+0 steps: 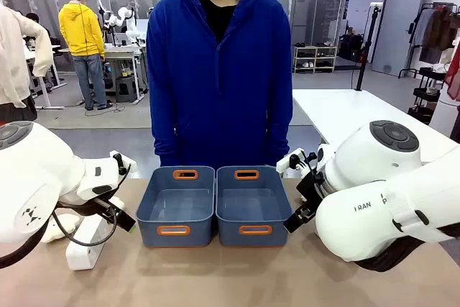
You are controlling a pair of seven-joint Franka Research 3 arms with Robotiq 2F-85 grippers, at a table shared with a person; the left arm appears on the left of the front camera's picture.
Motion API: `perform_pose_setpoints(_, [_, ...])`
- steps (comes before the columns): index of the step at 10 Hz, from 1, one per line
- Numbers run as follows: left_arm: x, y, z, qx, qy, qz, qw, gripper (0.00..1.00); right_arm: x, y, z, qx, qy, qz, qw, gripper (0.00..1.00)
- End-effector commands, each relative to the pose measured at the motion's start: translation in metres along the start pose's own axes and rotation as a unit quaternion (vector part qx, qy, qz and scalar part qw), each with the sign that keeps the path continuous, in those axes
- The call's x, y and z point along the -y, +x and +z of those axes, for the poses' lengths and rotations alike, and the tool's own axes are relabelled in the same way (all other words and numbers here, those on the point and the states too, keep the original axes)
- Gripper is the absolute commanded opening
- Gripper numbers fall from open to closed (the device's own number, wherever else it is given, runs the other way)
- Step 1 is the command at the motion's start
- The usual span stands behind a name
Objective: Sort the digital clocks into the basket.
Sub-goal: Pick up the Digital clock from the table and place it into the empty Plastic storage basket.
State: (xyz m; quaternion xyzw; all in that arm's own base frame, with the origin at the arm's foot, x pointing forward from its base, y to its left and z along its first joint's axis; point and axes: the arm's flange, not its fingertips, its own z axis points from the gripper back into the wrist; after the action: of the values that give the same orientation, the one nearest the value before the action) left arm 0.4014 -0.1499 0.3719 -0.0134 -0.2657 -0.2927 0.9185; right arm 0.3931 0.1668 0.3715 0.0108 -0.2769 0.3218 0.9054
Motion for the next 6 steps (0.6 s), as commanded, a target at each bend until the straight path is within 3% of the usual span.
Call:
perform_pose_setpoints(1, [0.0004, 0.0001, 0.0, 0.0, 0.0, 0.0, 1.0, 1.0, 0.0, 0.0, 0.0, 0.0, 0.0, 0.0, 1.0, 1.0])
perform_pose_setpoints(6, [0.0004, 0.0001, 0.0, 0.0, 0.0, 0.0, 1.0, 1.0, 0.0, 0.0, 0.0, 0.0, 0.0, 0.0, 1.0, 1.0])
